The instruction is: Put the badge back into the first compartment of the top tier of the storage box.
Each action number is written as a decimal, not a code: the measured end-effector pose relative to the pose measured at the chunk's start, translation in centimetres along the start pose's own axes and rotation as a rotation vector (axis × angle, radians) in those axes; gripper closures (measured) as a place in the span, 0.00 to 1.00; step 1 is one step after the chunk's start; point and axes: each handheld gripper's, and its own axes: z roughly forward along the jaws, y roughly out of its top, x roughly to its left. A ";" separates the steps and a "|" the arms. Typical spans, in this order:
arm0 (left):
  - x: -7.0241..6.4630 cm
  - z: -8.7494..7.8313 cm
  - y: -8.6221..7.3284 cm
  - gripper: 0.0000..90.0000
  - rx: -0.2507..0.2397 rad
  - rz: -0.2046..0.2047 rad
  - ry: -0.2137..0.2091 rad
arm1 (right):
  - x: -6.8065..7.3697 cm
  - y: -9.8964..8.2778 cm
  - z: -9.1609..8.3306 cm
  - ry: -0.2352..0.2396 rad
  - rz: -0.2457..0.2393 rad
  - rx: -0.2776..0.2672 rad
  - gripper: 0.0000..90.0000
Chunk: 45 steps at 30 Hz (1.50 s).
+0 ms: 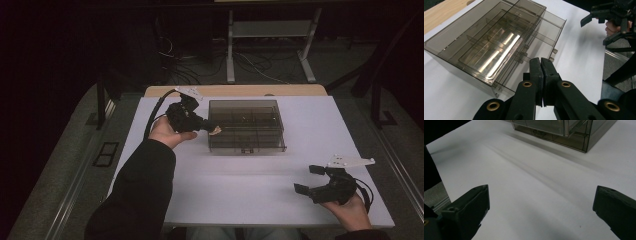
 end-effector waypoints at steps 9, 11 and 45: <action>0.2 1.2 0.2 0.98 0.012 -0.004 -0.009 | 0.0 0.0 0.0 0.001 -0.002 0.001 0.00; 0.3 1.5 0.3 0.98 0.009 -0.002 -0.012 | 0.0 0.0 0.0 0.001 -0.002 0.001 0.00; 1.6 5.6 -0.1 0.98 0.029 -0.023 -0.035 | -0.1 0.0 0.0 0.002 -0.006 0.006 0.00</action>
